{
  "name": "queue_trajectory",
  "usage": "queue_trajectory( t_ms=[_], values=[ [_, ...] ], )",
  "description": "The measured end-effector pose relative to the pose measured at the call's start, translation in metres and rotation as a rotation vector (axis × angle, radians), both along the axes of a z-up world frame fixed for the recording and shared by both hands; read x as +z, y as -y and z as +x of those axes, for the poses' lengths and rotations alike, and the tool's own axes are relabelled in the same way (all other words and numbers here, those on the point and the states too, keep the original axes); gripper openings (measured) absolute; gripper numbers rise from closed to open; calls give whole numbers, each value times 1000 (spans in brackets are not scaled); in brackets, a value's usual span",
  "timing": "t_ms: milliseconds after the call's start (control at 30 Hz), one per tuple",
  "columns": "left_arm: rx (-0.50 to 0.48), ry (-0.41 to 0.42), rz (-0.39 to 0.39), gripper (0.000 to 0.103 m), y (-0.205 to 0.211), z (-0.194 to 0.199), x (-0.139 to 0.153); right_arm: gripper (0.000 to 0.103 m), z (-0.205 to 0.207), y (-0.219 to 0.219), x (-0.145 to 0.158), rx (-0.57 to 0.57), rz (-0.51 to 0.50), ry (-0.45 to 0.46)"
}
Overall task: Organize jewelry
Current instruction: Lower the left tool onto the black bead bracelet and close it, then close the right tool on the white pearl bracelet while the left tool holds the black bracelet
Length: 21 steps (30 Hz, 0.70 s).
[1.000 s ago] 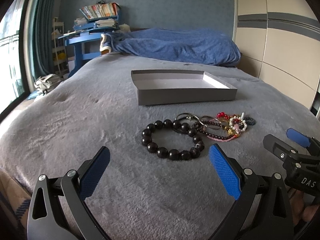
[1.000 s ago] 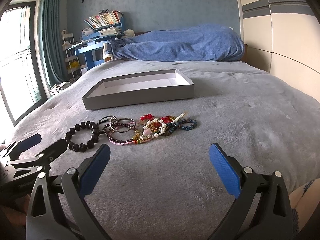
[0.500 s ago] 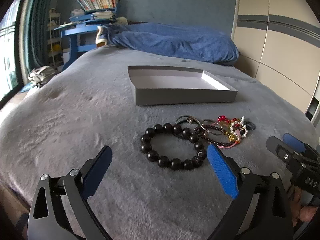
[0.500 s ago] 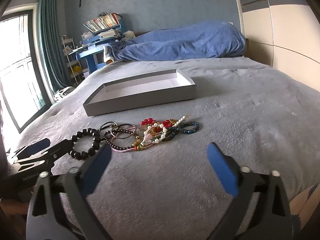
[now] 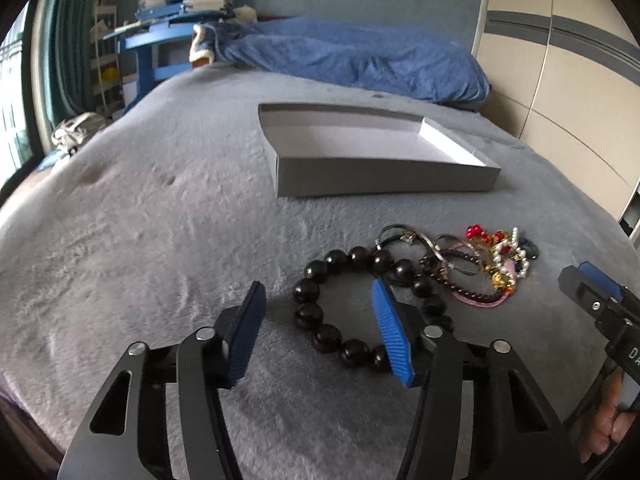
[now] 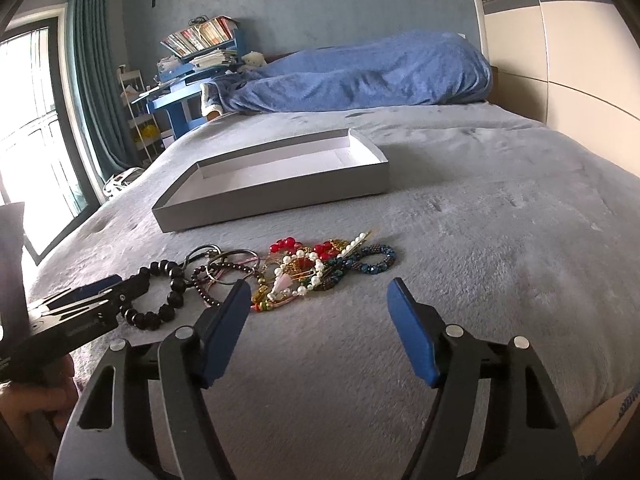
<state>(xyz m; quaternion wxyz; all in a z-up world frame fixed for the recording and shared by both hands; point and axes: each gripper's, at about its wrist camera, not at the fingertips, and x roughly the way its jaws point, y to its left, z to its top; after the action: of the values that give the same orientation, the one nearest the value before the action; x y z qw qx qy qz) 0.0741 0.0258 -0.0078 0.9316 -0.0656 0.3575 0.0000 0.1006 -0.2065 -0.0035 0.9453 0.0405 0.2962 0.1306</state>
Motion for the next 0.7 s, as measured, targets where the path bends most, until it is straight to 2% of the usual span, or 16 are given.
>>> queue_trajectory(
  t_ms=[167,233,333,533,700],
  values=[
    [-8,-22,9,39,-1,6,-6,70,4,-2,-2,3,-3,-8],
    [-14,-25,18,24,-2,7,-7,70,5,-2,-2,6,-4,-10],
    [-18,-23,28,16,-6,6,-6,70,6,-2,-3,4,-5,-9],
    [48,-24,20,15,-25,3,-1,69,10,-2,-2,5,1,-8],
    [132,-33,-13,15,-49,-1,1,58,22,-5,-1,29,-3,-18]
  ],
)
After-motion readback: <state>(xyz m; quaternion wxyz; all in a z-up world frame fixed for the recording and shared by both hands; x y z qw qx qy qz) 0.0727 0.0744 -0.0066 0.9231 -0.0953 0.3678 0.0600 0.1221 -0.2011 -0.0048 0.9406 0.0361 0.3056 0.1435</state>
